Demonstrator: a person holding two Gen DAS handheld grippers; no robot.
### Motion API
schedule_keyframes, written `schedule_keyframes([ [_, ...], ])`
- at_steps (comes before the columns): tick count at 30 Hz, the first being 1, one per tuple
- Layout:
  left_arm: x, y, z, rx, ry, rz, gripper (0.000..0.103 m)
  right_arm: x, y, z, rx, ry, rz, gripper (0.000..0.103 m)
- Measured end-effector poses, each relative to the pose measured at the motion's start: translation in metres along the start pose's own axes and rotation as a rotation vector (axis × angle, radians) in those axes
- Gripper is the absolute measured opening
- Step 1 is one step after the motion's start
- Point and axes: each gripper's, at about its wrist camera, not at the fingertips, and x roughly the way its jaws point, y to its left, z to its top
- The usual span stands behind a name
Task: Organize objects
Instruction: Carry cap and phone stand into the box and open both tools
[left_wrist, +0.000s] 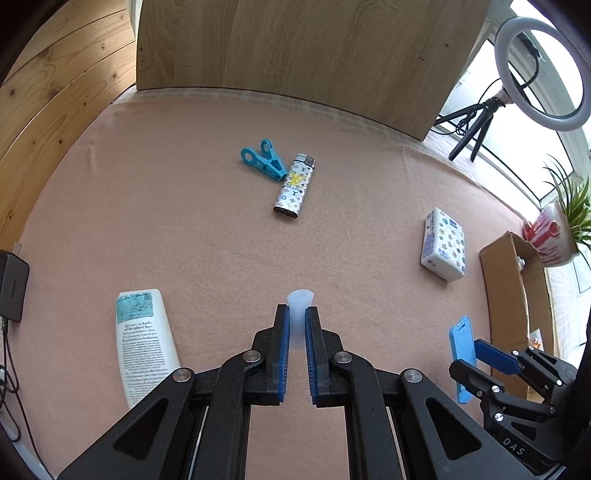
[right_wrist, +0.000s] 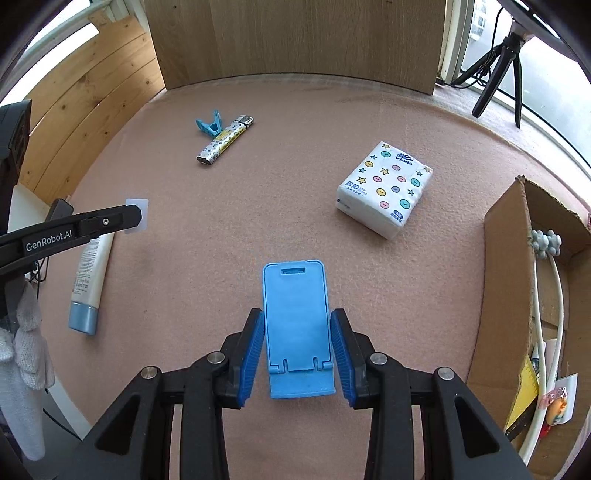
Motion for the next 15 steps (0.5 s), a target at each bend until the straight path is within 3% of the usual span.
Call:
schedule_keyframes([
  [15,-0.036,-0.134,-0.006,0.206,-0.09,-0.094,0.009,-0.093,-0.068,-0.03,0.106,-0.155,-0.03,0.033],
])
